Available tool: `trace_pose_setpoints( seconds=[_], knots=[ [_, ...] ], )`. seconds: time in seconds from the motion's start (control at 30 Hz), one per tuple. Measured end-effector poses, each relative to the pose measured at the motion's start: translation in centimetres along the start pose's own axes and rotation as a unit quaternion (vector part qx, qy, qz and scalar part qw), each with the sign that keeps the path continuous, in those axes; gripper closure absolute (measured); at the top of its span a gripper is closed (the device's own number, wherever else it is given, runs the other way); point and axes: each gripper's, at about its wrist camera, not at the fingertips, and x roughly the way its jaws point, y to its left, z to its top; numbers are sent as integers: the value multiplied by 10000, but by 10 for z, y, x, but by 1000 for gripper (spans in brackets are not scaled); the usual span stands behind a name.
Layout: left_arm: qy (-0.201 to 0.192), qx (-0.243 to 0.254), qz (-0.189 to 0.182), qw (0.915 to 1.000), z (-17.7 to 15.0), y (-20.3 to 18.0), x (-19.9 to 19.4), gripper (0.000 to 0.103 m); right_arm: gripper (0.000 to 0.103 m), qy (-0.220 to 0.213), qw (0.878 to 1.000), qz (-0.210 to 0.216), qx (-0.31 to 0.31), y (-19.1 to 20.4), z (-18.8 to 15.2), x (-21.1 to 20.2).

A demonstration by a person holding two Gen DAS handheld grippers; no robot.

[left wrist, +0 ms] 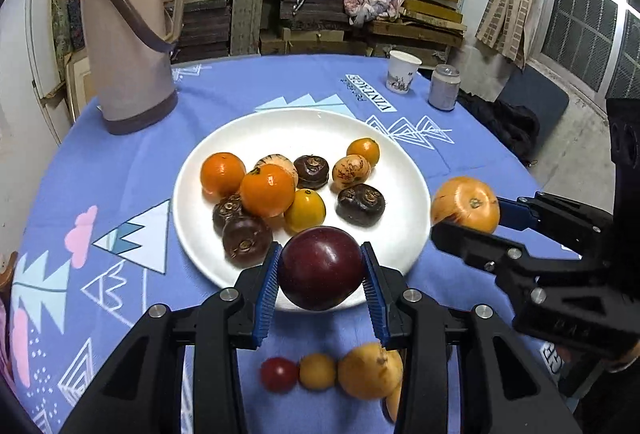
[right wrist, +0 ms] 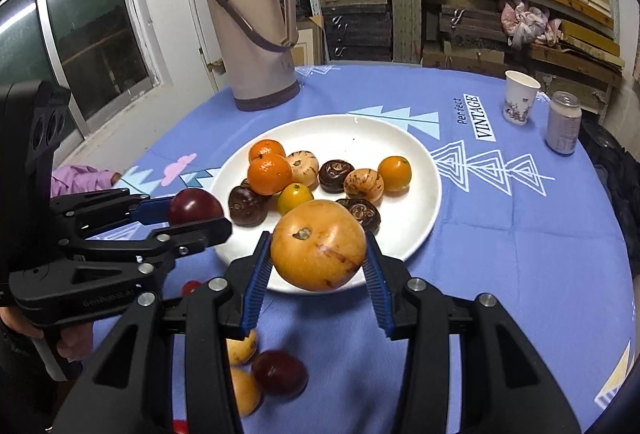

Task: Organize fruits
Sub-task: 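Lift the plum and tomato and carry both over the white plate, then lower the fruits onto the plate and open both tools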

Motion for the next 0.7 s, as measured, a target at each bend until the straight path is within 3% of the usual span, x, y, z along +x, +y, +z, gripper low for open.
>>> trace_pose_setpoints(
  seconds=[0.37, 0.7],
  knots=[
    [289, -183, 11, 9994, 10, 14, 42, 63, 59, 402, 9991, -90, 134, -16, 6, 55],
    [505, -230, 104, 9984, 11, 19, 67, 64, 58, 712, 9970, -262, 123, -23, 4, 80]
  ],
)
